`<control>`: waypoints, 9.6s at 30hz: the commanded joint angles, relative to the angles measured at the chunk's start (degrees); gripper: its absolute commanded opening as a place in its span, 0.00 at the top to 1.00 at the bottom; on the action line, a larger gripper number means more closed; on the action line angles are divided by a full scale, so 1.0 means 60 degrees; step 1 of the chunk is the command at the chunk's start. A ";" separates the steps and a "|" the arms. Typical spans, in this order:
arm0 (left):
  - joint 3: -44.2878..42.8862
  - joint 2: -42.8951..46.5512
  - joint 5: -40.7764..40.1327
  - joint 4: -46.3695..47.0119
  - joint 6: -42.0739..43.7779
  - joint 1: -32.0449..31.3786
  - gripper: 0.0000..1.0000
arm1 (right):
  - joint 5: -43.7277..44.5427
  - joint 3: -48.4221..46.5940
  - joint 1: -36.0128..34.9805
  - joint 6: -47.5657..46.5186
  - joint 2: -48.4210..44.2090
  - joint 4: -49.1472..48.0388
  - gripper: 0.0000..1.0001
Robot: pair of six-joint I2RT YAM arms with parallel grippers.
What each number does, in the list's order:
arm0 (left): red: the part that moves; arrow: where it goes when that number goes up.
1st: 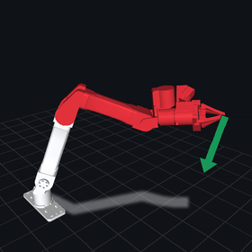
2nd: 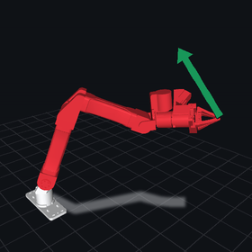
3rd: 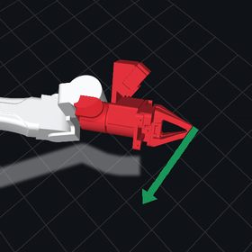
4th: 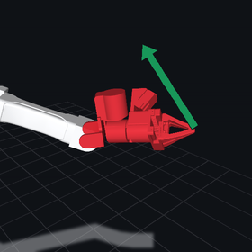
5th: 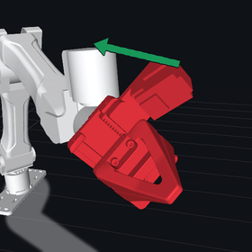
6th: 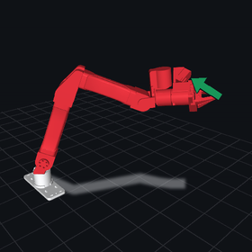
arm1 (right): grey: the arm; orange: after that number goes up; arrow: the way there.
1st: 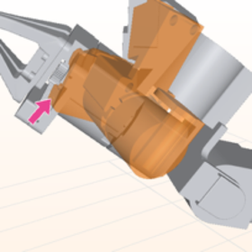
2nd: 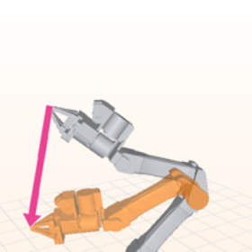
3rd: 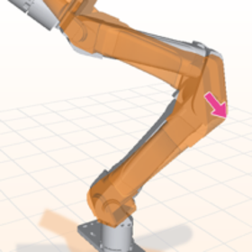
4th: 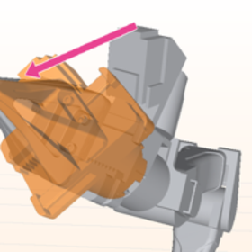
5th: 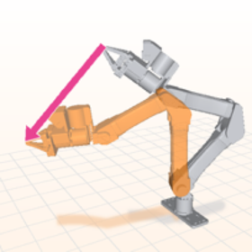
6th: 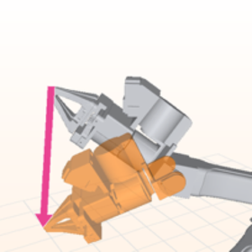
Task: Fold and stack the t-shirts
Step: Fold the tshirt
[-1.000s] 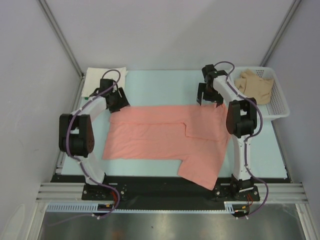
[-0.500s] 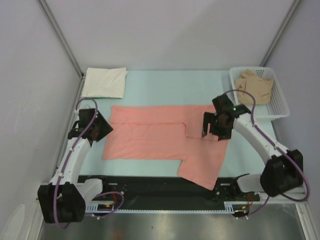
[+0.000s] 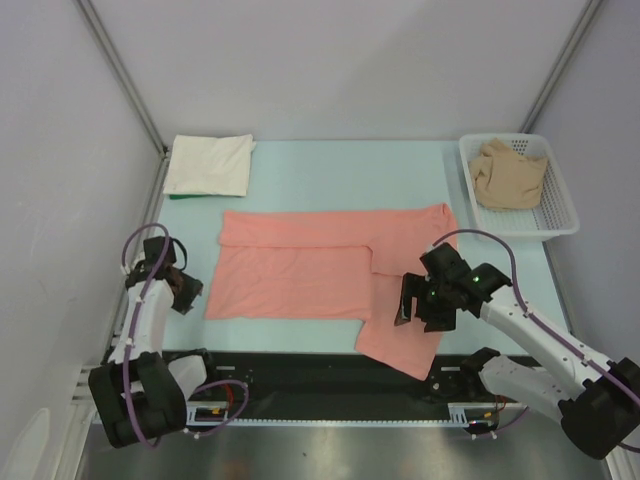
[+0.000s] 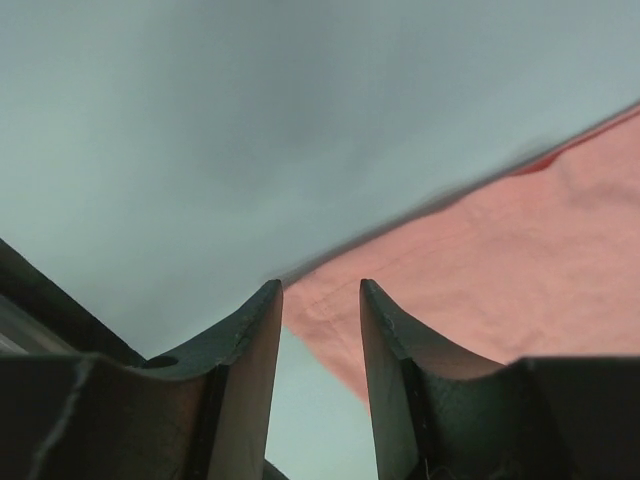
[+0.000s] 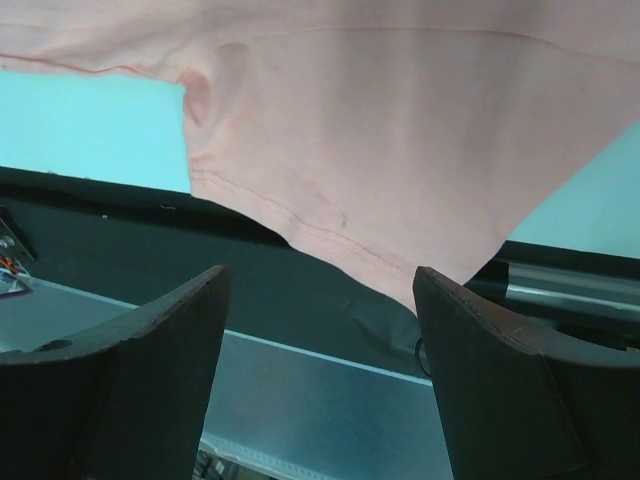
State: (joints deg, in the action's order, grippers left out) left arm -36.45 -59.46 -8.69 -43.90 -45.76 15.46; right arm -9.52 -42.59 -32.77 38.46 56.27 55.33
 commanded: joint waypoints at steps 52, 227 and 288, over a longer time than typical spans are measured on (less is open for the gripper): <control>0.1137 -0.1531 0.1111 0.1238 -0.0518 0.0147 1.00 | 0.0474 0.1720 0.0979 0.2230 0.0057 -0.0036 0.29; -0.3654 -0.4517 0.2867 0.3885 0.1827 -0.5199 0.51 | 0.0048 -0.7420 0.0586 -0.1444 0.8433 -0.2292 0.53; -0.6932 -0.9102 0.6955 0.6641 0.0772 -0.8816 0.57 | -0.1636 -0.4109 0.5944 -0.2308 0.6092 -0.1810 0.53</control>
State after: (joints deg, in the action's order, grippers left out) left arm -75.50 -111.55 27.88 -9.76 -37.01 -36.58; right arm -16.60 -68.40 0.12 25.65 96.33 45.04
